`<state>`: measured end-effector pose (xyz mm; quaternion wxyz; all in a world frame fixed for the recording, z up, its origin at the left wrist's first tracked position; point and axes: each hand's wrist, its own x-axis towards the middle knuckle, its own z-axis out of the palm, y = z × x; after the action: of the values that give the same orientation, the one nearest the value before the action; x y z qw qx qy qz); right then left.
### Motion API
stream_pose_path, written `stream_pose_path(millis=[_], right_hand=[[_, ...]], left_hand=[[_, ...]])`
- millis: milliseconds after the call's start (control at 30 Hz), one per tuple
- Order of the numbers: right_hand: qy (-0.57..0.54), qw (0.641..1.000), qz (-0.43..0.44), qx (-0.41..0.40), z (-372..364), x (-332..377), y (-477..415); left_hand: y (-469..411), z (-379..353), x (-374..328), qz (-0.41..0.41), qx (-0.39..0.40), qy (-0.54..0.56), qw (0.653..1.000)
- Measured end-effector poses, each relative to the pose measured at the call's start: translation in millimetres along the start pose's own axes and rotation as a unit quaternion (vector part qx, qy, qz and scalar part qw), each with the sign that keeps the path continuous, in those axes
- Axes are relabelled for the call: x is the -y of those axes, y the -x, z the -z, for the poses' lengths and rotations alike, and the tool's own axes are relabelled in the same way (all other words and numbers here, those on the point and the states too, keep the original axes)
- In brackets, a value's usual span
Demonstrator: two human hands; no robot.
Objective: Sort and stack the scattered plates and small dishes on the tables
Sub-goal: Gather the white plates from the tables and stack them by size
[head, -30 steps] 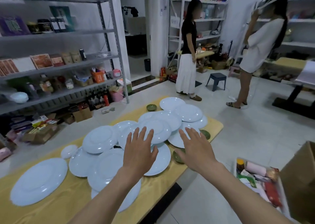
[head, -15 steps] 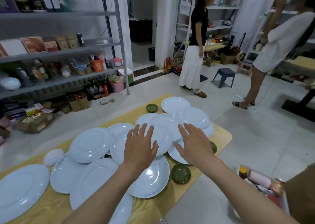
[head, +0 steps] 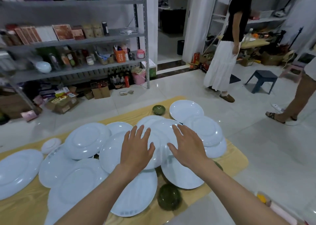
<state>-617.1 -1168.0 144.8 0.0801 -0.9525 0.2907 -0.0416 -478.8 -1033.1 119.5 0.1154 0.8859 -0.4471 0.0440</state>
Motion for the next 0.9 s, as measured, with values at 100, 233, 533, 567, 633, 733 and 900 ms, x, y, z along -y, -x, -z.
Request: stream_pose_path(millis=[100,233,533,567,633,733,900], right_hand=[[-0.007,1.000,0.017,0.017,-7.4,-7.7,-13.7],[-0.025,0.999,0.030,0.026,-17.4,-12.1,-33.3],[-0.261,0.955,-0.103,0.098,-50.0,-16.2,-78.7],[-0.298,0.939,-0.134,0.106,-54.7,-16.4,-86.0],[-0.347,0.911,-0.186,0.125,-66.8,-16.9,-97.9],[-0.366,0.886,-0.236,0.159,-89.0,-17.2,-110.0],[-0.416,0.837,-0.305,0.182,-117.4,-17.4,-117.3]], left_hand=[[-5.6,-5.8,1.2,0.016,-0.003,-0.014,1.000],[-20.5,-15.0,4.4,0.035,0.007,-0.019,0.999],[-41.6,-66.7,34.1,0.214,0.074,0.161,0.961],[-43.6,-72.9,38.6,0.245,0.088,0.182,0.948],[-47.5,-85.7,47.4,0.299,0.118,0.208,0.924],[-53.2,-101.6,58.1,0.354,0.156,0.232,0.893],[-56.0,-118.5,71.1,0.421,0.154,0.280,0.849]])
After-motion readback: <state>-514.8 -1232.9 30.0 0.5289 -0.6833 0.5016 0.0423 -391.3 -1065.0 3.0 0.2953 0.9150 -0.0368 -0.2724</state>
